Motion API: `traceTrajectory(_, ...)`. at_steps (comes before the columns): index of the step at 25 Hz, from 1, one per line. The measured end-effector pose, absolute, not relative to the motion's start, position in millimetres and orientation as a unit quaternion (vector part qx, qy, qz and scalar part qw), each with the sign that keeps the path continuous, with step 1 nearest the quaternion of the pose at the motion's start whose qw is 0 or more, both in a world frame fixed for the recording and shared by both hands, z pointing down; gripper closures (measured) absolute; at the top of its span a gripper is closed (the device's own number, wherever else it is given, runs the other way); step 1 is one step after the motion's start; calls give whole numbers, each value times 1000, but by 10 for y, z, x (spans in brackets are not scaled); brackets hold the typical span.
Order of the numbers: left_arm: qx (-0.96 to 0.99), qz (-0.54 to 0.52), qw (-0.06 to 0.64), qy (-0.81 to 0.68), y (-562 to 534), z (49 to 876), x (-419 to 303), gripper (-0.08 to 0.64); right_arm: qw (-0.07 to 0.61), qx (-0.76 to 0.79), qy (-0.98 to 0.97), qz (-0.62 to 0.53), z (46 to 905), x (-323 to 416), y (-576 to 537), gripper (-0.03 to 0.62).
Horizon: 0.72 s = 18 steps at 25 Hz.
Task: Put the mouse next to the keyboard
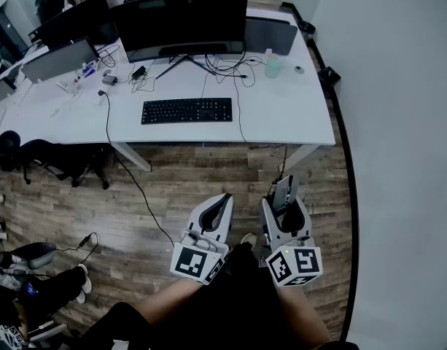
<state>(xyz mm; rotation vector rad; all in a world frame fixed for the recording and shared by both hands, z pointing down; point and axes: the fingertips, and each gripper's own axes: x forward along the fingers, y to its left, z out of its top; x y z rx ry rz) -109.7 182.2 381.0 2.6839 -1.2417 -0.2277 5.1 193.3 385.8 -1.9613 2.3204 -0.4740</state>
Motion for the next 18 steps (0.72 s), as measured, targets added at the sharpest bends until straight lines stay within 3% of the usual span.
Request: traceTrajectory(18,893,-69,76,-438,1707,3727,-767,557,32,-611,775,-161,3863,426,1815,287)
